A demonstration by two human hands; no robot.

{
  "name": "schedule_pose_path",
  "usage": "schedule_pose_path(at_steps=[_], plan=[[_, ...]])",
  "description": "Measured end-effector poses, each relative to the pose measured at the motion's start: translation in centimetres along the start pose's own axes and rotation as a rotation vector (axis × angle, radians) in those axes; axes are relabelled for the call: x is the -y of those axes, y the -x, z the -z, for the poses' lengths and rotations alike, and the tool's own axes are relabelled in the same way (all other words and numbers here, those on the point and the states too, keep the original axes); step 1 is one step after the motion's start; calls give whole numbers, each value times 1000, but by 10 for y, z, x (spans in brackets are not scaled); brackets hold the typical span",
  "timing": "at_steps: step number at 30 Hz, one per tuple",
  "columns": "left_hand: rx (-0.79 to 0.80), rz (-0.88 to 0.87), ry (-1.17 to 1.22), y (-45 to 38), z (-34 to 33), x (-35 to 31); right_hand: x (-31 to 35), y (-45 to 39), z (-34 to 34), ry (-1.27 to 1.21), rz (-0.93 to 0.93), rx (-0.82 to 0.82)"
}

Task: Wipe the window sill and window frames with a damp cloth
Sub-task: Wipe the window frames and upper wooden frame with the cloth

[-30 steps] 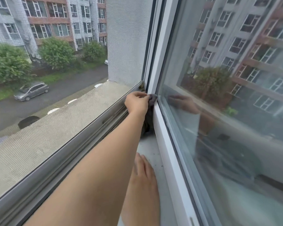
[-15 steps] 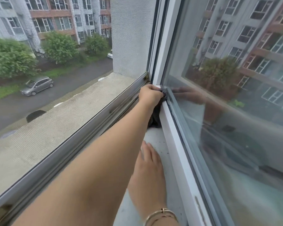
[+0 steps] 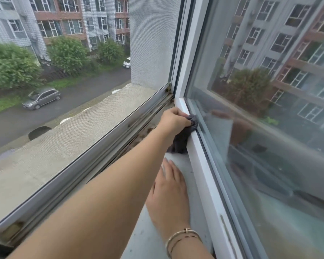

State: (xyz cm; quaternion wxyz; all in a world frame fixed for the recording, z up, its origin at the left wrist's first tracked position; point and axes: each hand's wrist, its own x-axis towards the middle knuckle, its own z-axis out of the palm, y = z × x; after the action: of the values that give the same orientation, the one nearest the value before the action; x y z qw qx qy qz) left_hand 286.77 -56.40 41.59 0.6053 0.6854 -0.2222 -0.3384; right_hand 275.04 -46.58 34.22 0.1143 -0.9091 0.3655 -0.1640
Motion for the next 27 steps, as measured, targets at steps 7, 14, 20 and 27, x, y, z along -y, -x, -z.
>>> schedule_pose_path(at_steps=[7, 14, 20, 27], plan=[[116, -52, -142, 75, 2, 13, 1, 5, 14, 4, -17, 109], [70, -131, -388, 90, 0, -3, 7, 34, 23, -24, -53, 168], [144, -69, -364, 124, 13, -13, 1, 67, 35, -361, -254, -123], [175, 32, -148, 163, 11, 13, 2, 104, 59, -579, -326, 13]])
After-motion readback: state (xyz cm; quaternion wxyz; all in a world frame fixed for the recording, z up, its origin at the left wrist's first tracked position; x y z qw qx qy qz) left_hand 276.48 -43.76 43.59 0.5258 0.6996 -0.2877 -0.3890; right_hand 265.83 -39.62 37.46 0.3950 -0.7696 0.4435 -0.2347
